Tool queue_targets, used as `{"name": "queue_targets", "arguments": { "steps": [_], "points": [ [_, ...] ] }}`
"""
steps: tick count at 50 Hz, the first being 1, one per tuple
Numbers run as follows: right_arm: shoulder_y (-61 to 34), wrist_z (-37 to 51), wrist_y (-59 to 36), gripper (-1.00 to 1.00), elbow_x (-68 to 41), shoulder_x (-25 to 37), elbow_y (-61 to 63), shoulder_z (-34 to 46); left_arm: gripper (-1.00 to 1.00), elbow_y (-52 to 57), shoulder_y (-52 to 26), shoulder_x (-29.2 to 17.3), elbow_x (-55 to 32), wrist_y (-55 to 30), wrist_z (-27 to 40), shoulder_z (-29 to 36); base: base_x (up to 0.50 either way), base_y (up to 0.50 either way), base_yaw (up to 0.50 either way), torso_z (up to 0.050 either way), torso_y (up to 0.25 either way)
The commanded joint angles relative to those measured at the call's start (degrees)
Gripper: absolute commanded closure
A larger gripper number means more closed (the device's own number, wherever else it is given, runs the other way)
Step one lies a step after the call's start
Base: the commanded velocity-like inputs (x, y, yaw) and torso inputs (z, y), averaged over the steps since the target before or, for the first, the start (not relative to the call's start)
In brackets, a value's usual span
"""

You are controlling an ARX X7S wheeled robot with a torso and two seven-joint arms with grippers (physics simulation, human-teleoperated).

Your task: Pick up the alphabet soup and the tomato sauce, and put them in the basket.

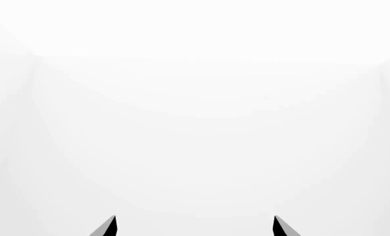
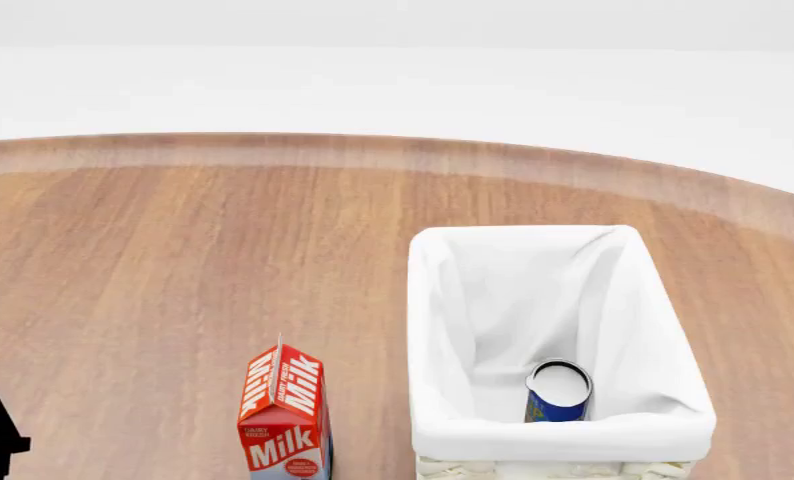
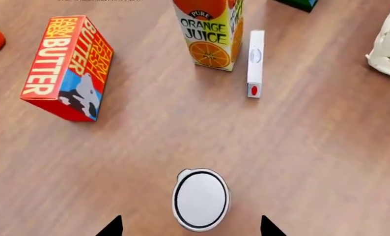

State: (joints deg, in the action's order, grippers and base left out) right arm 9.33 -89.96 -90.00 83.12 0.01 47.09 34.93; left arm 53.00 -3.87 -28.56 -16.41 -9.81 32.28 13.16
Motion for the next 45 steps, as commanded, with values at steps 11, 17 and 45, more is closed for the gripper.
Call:
{"name": "queue_targets", "arguments": {
  "steps": [11,17,45],
  "points": [
    [-1.5,9.9,0.0,-1.00,-15.9,0.0,-2.2,-5.8,-1.00,-0.2,0.1,-0.4,-0.4,0.3,0.3,-0.1,0.00,0.00,0.00,0.000,0.000],
    [-1.5,21.2,0.0,-1.00,-28.2,0.0,-2.3,-6.4,-1.00,-0.2,-0.3,-0.3,-0.2,0.1,0.3,0.4,0.00,0.00,0.00,0.000,0.000],
    [-1.3,42.6,1.1,-1.00,-51.9,0.8,-5.1,-9.0,-1.00,-0.3,0.6,-0.9,-0.2,1.2,0.6,0.6,0.00,0.00,0.00,0.000,0.000]
  ]
}}
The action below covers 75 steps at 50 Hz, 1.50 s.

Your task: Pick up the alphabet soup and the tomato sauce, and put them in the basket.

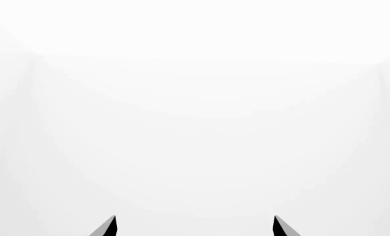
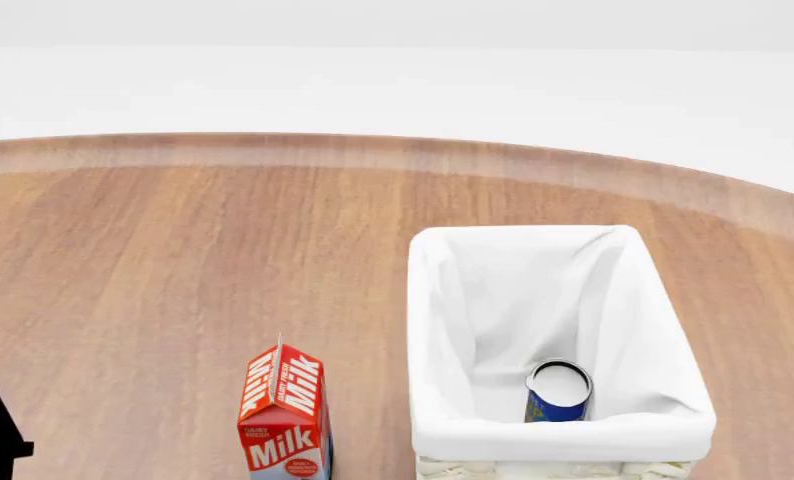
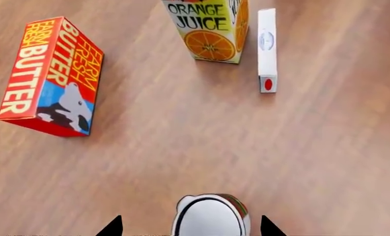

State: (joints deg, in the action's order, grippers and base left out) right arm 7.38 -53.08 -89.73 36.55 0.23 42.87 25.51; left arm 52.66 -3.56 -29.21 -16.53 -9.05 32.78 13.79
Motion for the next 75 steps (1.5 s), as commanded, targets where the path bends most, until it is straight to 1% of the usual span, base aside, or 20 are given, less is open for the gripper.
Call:
{"name": "queue_targets", "arguments": {
  "steps": [1,20,35,49,75],
  "points": [
    [0.9,6.0,1.3,-1.00,-5.5,0.7,-1.1,0.4,-1.00,0.0,0.3,-0.2,-0.1,0.4,0.2,0.0,0.00,0.00,0.00,0.000,0.000],
    [2.7,8.0,3.5,-1.00,-8.3,1.3,-2.6,-0.9,-1.00,0.5,-0.6,-0.3,-0.2,-0.4,0.5,0.6,0.00,0.00,0.00,0.000,0.000],
    [3.0,10.1,9.0,-1.00,-12.2,1.3,-7.5,-4.7,-1.00,0.4,-0.3,-0.6,-0.2,-0.1,0.7,0.7,0.00,0.00,0.00,0.000,0.000],
    [3.2,12.4,13.1,-1.00,-15.7,1.3,-12.0,-6.6,-1.00,0.2,-0.1,-0.9,-0.2,0.3,0.8,0.7,0.00,0.00,0.00,0.000,0.000],
    [3.0,17.0,19.1,-1.00,-21.0,2.0,-19.4,-7.8,-1.00,-0.4,0.3,-1.2,0.0,1.4,1.0,0.9,0.00,0.00,0.00,0.000,0.000]
  ]
}}
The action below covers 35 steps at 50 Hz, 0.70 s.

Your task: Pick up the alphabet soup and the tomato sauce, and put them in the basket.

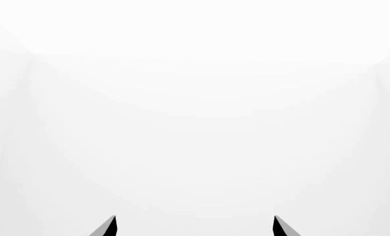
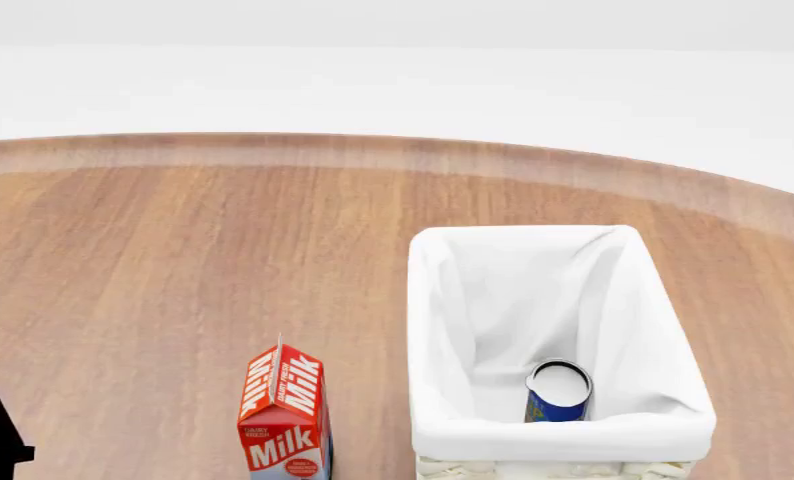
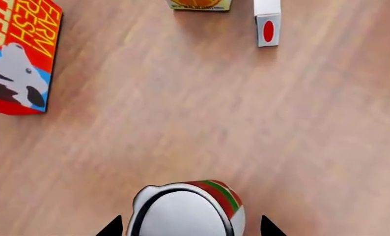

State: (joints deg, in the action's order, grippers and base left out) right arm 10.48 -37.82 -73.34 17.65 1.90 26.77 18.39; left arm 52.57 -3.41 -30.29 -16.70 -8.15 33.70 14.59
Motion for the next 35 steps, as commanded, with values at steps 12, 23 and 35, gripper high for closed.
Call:
{"name": "queue_targets", "arguments": {
  "steps": [12,23,35],
  "points": [
    [0.5,3.4,4.2,-1.00,-4.0,0.6,-4.8,-1.0,-1.00,-0.2,0.4,-0.2,0.4,0.7,0.2,0.4,0.00,0.00,0.00,0.000,0.000],
    [0.6,4.4,3.1,1.00,-4.7,1.3,-2.4,0.4,-1.00,-0.3,0.4,-0.4,0.0,0.9,0.3,0.4,0.00,0.00,0.00,0.000,0.000],
    [-4.7,3.6,-10.2,1.00,-0.5,6.2,16.8,3.9,-1.00,-0.4,0.3,-0.6,-0.2,1.1,0.3,0.3,0.00,0.00,0.00,0.000,0.000]
  ]
}}
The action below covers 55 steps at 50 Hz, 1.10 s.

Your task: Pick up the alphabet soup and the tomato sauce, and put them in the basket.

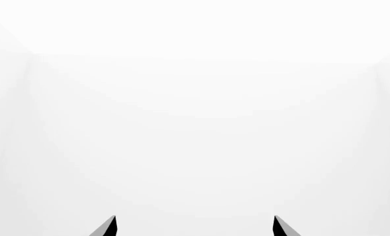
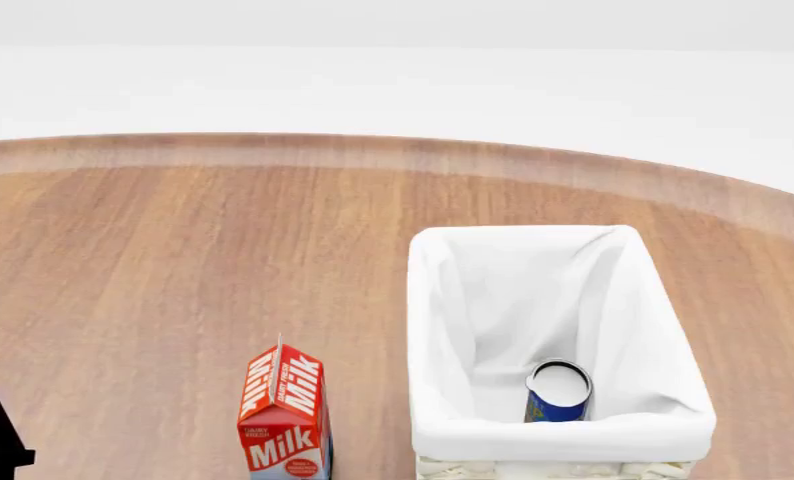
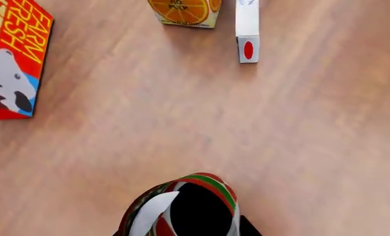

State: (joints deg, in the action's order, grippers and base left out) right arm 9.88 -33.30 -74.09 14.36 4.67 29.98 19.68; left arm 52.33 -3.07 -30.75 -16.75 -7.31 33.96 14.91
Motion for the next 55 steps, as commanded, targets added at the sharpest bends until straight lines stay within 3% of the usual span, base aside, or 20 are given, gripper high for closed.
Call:
{"name": "queue_targets", "arguments": {
  "steps": [1,4,9,12,28,45,55],
  "points": [
    [-6.3,-1.4,-13.8,1.00,3.7,4.3,18.1,3.1,-1.00,-0.3,-0.1,-0.1,-0.2,0.3,0.0,0.1,0.00,0.00,0.00,0.000,0.000],
    [-8.0,-7.8,-15.9,1.00,12.7,3.6,21.0,4.4,-1.00,-0.3,-0.4,0.0,-0.1,0.1,0.0,0.3,0.00,0.00,0.00,0.000,0.000],
    [-12.4,-40.6,-15.8,1.00,54.3,-2.9,18.4,10.6,-1.00,-0.2,-0.6,0.1,0.0,-0.1,0.1,0.7,0.00,0.00,0.00,0.000,0.000],
    [-16.8,-56.4,-15.7,1.00,73.0,-4.6,16.6,11.8,-1.00,0.1,-0.6,-0.1,-0.1,-0.3,0.2,0.6,0.00,0.00,0.00,0.000,0.000],
    [-36.5,-56.7,-15.9,1.00,70.2,-1.3,13.3,7.7,-1.00,0.2,0.2,-0.4,0.0,0.4,0.5,0.5,0.00,0.00,0.00,0.000,0.000],
    [-63.3,-56.7,-15.9,1.00,63.4,-1.1,-2.2,2.1,-1.00,-0.1,-0.1,-0.5,-0.2,0.6,0.6,0.6,0.00,0.00,0.00,0.000,0.000],
    [-72.1,-56.1,-15.3,1.00,62.1,0.3,-9.7,-1.5,-1.00,0.0,-0.2,-0.7,-0.4,0.6,0.7,0.6,0.00,0.00,0.00,0.000,0.000]
  ]
}}
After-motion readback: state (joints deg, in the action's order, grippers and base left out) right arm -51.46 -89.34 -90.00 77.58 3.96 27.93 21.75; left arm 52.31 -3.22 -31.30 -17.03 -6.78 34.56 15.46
